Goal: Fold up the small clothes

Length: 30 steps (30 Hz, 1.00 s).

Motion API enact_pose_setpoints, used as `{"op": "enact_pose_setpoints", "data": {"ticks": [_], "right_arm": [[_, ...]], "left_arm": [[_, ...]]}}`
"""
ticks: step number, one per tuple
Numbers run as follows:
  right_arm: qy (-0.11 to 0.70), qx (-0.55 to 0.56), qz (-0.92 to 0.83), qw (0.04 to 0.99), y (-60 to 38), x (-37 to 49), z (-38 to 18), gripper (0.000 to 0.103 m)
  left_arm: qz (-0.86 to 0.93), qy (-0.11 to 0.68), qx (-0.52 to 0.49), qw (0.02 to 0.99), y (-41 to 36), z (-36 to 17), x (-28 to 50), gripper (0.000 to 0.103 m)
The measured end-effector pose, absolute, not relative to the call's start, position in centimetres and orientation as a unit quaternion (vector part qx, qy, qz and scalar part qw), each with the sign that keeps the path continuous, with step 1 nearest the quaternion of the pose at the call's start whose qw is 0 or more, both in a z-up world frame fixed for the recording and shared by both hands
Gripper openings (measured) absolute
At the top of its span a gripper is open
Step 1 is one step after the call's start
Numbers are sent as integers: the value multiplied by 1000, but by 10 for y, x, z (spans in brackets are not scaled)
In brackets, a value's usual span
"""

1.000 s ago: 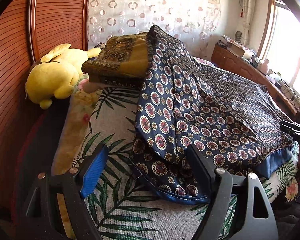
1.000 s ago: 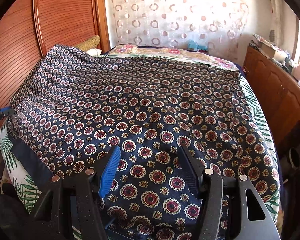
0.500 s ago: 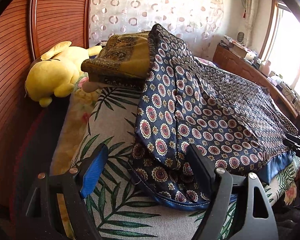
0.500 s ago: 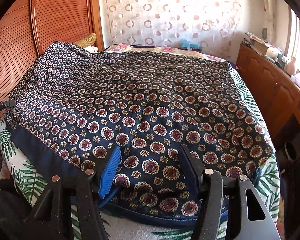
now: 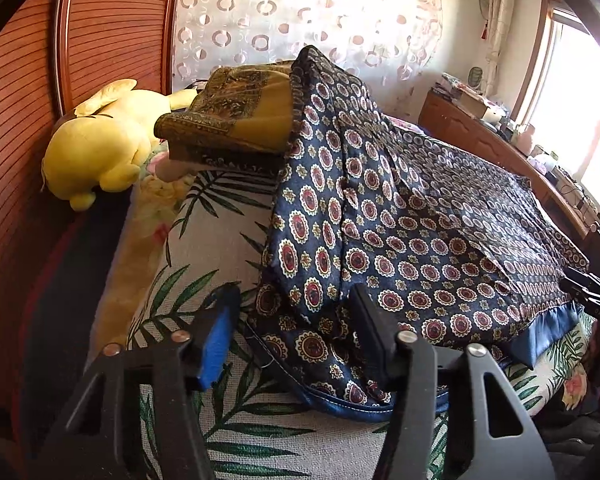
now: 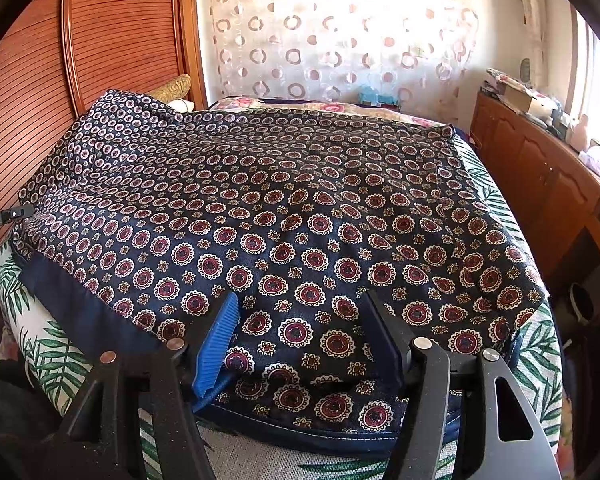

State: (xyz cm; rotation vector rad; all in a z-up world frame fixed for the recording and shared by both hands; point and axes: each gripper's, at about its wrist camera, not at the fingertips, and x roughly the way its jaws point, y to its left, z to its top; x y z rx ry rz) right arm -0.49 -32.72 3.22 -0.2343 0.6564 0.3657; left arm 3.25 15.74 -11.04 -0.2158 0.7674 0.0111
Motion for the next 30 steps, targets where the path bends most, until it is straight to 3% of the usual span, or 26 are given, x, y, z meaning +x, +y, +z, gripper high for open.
{"op": "enact_pose_setpoints", "data": {"ticks": [4,9,30], "right_arm": [[320,-114,178,924,-328,-5,32,66],[320,-114,178,924,-329,-5,33,66],[327,-83,177,924,-348,-3,53,66]], "left_arm": [[2,375,-103,921,155,-110,34,42],[-24,381,-118,916,151,-109,37,6],[-223,254,-60,939,-7,14,109,5]]}}
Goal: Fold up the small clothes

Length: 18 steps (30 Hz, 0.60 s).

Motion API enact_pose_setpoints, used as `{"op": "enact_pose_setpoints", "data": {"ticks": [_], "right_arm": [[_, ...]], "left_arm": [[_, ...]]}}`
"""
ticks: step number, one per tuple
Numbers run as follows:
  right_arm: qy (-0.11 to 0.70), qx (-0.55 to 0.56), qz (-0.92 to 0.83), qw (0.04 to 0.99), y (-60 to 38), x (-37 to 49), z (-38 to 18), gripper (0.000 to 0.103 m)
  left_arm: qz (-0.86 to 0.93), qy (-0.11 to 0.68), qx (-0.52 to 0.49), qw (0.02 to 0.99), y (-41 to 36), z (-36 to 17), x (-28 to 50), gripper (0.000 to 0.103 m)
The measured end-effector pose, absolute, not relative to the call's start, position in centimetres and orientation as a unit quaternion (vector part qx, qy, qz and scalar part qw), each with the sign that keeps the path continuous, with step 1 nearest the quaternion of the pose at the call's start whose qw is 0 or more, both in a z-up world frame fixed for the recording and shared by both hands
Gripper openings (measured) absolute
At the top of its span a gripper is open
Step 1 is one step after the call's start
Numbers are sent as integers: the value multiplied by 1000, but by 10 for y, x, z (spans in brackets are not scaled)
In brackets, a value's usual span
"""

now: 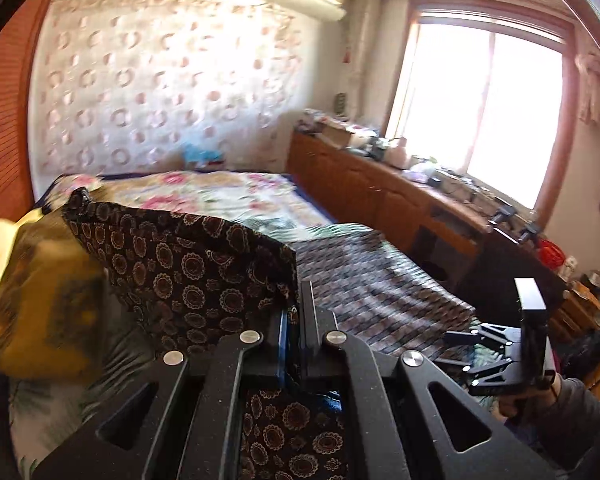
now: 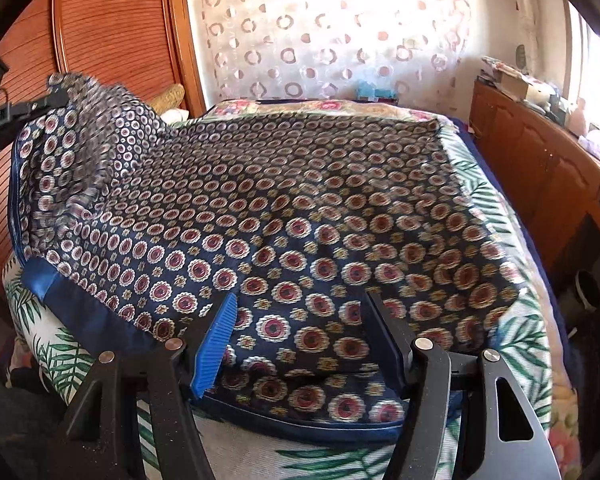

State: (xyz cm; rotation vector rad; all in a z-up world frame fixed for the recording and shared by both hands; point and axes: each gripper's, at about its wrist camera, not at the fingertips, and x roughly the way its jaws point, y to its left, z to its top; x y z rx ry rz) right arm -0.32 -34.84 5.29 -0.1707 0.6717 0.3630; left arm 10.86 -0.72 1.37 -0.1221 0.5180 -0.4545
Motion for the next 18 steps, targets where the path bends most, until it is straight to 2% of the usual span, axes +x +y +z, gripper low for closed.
{"op": "enact_pose_setpoints", "data": {"ticks": [11,12,16,18], "right_arm": [[315,-74,176,930,-368,-13,62,66],[315,-73,177,930,-368,-13,61,66],[318,-74,179,928,-365,-9,59,66],[318,-73,181,928,-363,-6,60,66]], "left_arm": [[-251,256,-40,933,-52,16,118,6],[-248,269,-36,930,-54,11,120,10],[-245,300,-39,921,-53,-4,123,38],[-247,302,-45,920,-50,-9,122,45]]}}
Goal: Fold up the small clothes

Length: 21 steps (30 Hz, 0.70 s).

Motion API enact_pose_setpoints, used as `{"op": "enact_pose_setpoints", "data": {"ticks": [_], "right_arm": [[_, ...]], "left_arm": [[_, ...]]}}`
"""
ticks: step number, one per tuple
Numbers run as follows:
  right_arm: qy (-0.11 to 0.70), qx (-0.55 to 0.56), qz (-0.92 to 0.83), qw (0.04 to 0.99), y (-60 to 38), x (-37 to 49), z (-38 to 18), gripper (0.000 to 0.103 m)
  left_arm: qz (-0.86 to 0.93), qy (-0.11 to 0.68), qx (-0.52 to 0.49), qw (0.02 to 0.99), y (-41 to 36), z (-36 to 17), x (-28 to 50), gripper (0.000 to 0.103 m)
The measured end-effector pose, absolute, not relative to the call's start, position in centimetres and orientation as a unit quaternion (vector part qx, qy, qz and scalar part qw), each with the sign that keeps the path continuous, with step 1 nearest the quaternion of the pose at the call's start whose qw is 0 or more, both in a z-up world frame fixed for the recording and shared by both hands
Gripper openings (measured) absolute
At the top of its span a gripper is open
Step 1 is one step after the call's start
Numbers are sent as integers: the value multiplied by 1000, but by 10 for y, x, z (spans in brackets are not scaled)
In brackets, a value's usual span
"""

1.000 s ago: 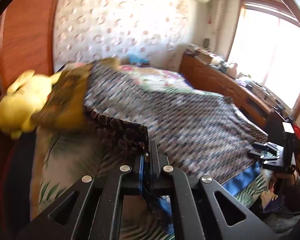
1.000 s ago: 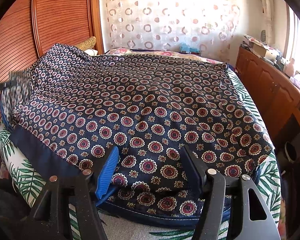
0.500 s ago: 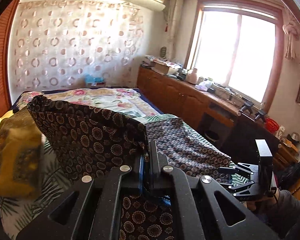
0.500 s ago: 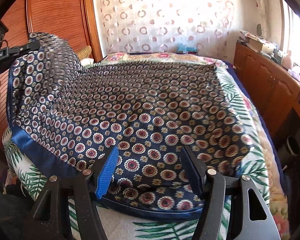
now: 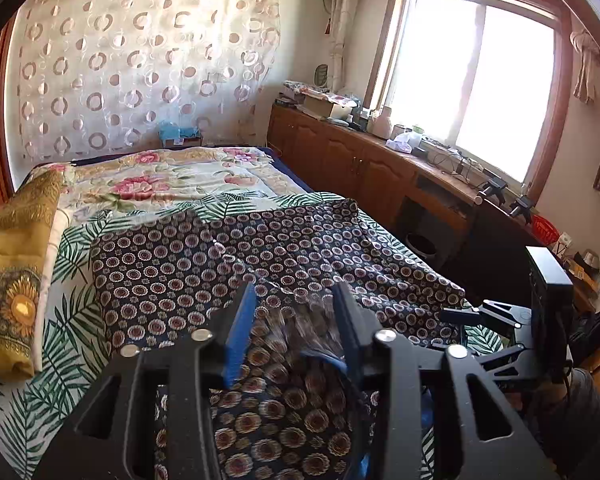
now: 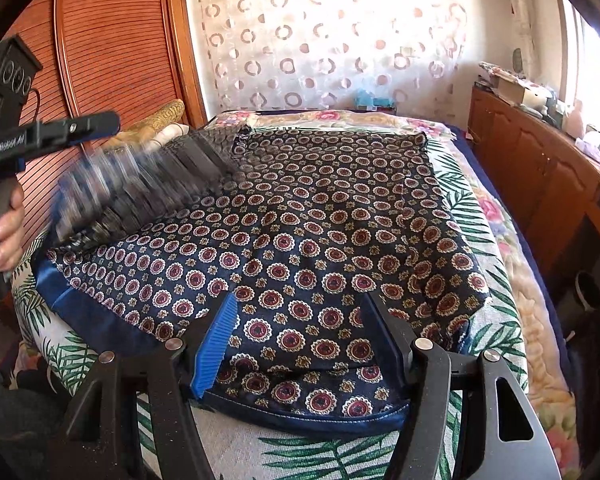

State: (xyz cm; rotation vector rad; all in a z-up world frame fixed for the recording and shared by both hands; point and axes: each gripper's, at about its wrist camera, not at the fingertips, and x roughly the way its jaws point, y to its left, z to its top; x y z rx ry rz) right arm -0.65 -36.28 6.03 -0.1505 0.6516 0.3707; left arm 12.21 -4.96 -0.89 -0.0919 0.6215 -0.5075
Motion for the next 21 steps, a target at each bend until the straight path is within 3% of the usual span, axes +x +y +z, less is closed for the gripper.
{"op": "enact_pose_setpoints", "data": {"ticks": [4,5,21], "right_arm": [[318,-73,190,926,-355,0,62,66],[317,-75,192,926,-351,3,62,66],[341,-100,258,899,-286,75,61,66]], "left_arm": [[-236,307,-50,921,-46,-16,117,77],[-232,307,-51,922,-42,-18,116,80],[-150,297,-58,941,8,-30,109,80]]}}
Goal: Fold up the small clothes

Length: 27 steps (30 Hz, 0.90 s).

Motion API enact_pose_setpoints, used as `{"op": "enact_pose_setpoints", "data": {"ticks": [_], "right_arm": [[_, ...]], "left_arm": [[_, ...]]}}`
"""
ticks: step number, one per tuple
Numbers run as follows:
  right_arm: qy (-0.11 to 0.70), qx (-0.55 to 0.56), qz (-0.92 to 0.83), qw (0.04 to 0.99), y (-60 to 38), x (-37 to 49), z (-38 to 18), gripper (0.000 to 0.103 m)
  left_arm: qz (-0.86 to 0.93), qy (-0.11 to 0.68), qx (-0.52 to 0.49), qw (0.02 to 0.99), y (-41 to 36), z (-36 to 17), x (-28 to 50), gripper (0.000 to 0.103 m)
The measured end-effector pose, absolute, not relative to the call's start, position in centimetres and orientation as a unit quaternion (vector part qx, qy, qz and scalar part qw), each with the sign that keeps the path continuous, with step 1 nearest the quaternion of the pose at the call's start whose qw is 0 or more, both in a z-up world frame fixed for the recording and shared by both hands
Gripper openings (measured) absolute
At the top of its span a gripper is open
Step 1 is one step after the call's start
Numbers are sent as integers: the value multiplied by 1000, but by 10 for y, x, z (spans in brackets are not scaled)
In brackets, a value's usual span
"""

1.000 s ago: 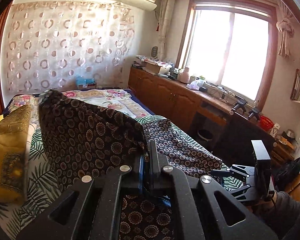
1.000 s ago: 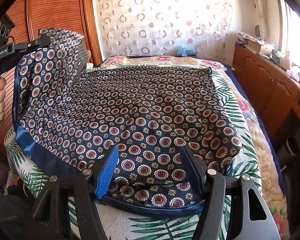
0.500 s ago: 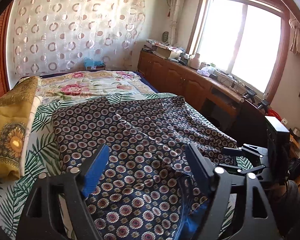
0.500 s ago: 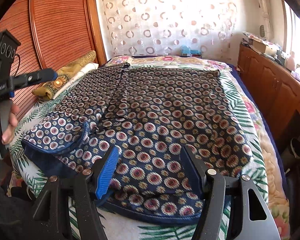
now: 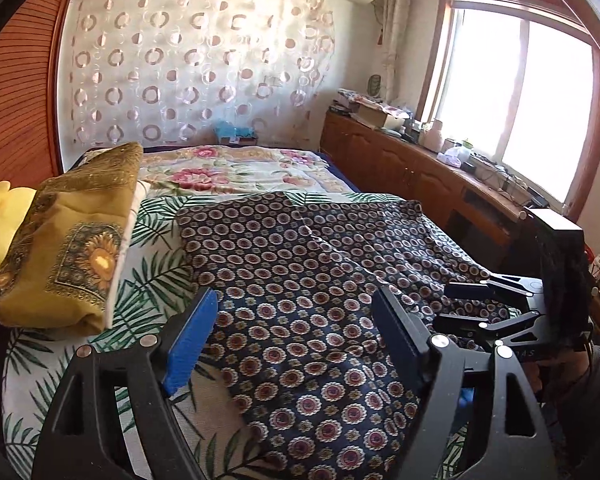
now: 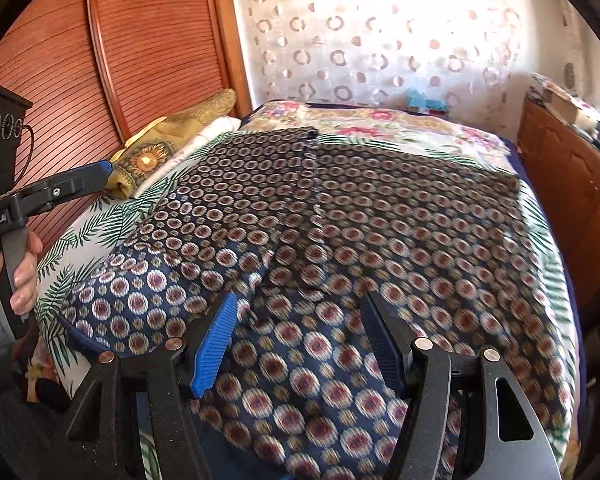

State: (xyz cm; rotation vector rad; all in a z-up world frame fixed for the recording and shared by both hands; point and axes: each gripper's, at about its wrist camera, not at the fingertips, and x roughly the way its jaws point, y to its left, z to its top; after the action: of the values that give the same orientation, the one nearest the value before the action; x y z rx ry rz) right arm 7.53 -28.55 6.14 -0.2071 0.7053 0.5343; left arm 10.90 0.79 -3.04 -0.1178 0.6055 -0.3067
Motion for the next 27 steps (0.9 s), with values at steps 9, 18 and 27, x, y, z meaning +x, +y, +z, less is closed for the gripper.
{"op": "enact_pose_setpoints", "data": {"ticks": [9,18,27], "right_arm": [[372,-129,261,881,-253,133,50,66],[394,-134,276,866,-228,160,35,63],[383,-152,301,860,-202,165,21,6]], "left_arm": [[-135,296,-56,944,18,-35,107,80],[-133,297,-53,944,18,-38,107,80],[-133,301,-50,943,16,-38,106,80]]}}
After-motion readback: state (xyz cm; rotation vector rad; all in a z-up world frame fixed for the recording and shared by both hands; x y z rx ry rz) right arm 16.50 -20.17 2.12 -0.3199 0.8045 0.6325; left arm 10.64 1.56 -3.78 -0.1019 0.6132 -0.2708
